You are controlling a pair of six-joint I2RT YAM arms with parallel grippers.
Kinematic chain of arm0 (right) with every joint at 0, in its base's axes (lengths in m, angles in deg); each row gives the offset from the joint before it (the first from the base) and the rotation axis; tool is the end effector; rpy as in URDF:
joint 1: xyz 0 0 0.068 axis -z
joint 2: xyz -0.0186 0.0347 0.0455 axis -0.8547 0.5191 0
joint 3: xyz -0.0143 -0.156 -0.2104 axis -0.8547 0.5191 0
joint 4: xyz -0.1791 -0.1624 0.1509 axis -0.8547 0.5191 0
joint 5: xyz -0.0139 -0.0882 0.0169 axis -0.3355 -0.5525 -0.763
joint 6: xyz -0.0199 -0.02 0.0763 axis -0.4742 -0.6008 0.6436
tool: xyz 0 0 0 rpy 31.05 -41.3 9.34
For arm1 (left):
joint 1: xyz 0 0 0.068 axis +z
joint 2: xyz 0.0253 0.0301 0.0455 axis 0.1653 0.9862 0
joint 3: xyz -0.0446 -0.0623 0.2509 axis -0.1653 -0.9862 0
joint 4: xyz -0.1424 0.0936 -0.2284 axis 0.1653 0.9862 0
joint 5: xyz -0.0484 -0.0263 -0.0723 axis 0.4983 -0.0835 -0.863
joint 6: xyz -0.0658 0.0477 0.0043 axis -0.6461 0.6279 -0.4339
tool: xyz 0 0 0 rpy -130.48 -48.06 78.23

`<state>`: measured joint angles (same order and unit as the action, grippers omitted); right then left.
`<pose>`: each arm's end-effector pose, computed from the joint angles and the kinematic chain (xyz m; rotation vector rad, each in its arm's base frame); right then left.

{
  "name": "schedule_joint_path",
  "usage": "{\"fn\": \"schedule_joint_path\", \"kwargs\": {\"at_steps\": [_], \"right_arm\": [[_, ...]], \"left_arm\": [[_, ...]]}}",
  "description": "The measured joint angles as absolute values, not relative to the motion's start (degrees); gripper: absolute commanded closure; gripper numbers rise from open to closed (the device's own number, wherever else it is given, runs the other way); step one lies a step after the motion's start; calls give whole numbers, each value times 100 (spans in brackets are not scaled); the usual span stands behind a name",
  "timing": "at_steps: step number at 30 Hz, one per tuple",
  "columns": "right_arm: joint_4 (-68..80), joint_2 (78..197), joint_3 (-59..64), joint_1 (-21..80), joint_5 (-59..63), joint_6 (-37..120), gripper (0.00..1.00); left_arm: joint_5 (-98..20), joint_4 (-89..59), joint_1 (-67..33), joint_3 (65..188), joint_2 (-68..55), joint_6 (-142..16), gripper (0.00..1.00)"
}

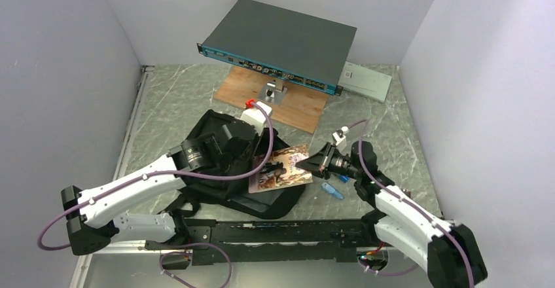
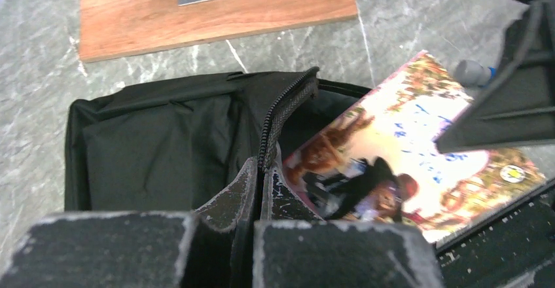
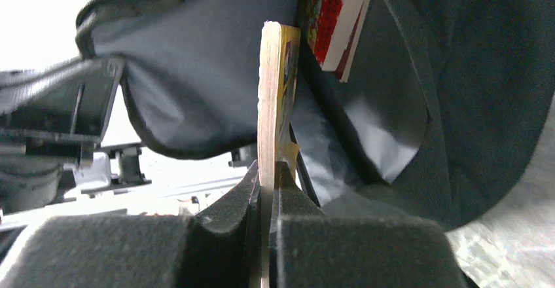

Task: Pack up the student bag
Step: Place the book in the student bag.

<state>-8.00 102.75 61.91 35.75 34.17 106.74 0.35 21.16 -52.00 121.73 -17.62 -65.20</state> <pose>0.1961 0.1320 0.1756 0.3650 2.1815 1.6856 0.1720 -0.2407 0.3440 0.5217 1.9750 -0.2491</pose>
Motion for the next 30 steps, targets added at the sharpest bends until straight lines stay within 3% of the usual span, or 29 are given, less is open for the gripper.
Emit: {"fn": "schedule_joint_path", "kwargs": {"at_steps": [7,17,18,21,24,27,30], "right_arm": [[-2568,11601,6272,2602,2033,11467,100],[-4098,13942,5507,838,-651,11343,98],[-4212,14233,5352,718,-832,11299,92],[-4420,14897,4899,486,-1097,11183,58],[-4352,15151,4624,338,-1189,10916,31],[-3867,15085,4563,314,-1143,10669,17],[-3078,15009,4373,340,-872,10287,15]], "left_arm": [[-498,2099,-5196,12173,-1722,-6448,100],[-771,2138,-5182,12204,-1751,-6378,100],[-797,2142,-5180,12204,-1766,-6380,100],[-832,2162,-5180,12204,-1827,-6383,100],[-845,2179,-5180,12195,-1889,-6389,100],[-843,2151,-5180,12123,-1950,-6402,100],[-845,2125,-5180,11965,-2031,-6405,100]]}}
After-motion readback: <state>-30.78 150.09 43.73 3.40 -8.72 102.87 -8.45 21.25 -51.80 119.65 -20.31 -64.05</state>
